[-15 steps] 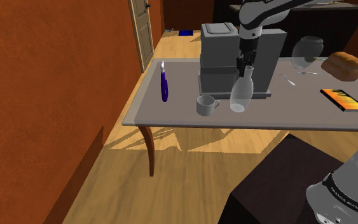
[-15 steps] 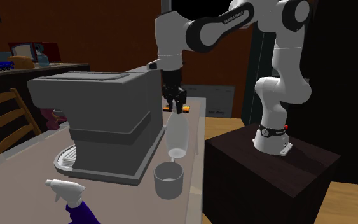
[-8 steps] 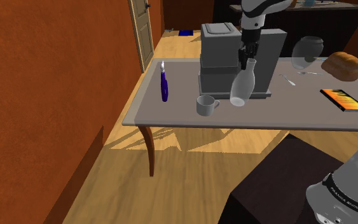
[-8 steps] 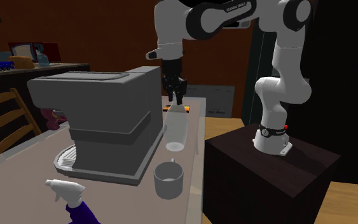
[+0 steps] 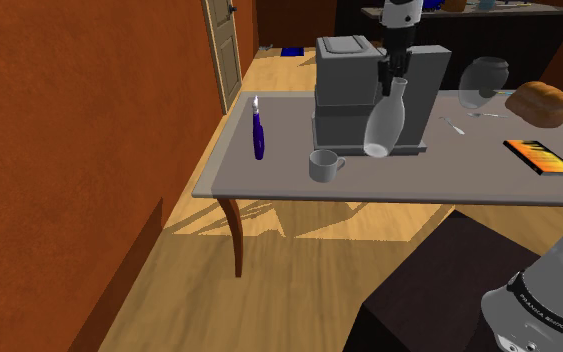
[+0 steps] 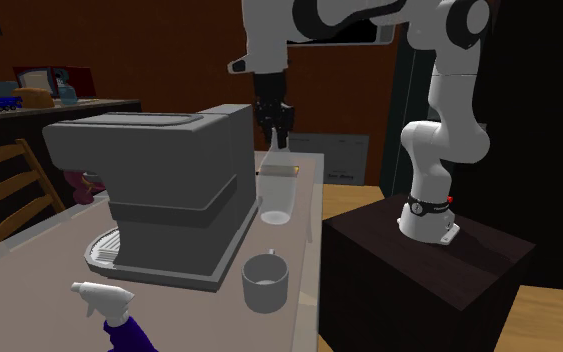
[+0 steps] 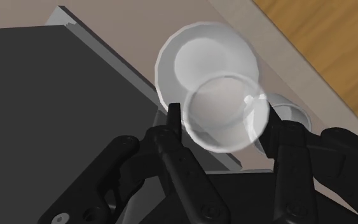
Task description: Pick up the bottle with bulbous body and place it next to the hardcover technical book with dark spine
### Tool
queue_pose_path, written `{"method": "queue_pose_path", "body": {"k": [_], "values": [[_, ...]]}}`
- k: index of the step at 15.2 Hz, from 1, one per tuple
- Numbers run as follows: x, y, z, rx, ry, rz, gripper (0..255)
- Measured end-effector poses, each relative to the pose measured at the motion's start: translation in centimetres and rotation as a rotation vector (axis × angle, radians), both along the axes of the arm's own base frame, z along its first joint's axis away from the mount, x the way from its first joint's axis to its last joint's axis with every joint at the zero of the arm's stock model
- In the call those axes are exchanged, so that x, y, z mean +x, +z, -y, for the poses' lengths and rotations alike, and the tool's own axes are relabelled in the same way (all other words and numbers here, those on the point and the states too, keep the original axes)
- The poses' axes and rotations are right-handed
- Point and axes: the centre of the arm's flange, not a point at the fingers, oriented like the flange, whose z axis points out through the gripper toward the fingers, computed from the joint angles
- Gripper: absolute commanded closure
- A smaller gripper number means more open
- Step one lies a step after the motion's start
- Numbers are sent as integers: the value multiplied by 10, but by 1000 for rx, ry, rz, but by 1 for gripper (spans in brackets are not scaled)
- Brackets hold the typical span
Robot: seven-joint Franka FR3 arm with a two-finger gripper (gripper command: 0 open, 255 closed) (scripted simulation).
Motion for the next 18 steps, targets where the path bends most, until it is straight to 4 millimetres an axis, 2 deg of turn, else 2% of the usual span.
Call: {"method": "queue_pose_path", "body": {"k": [18], "values": [[-1, 95, 0, 0, 0, 0, 255]]}}
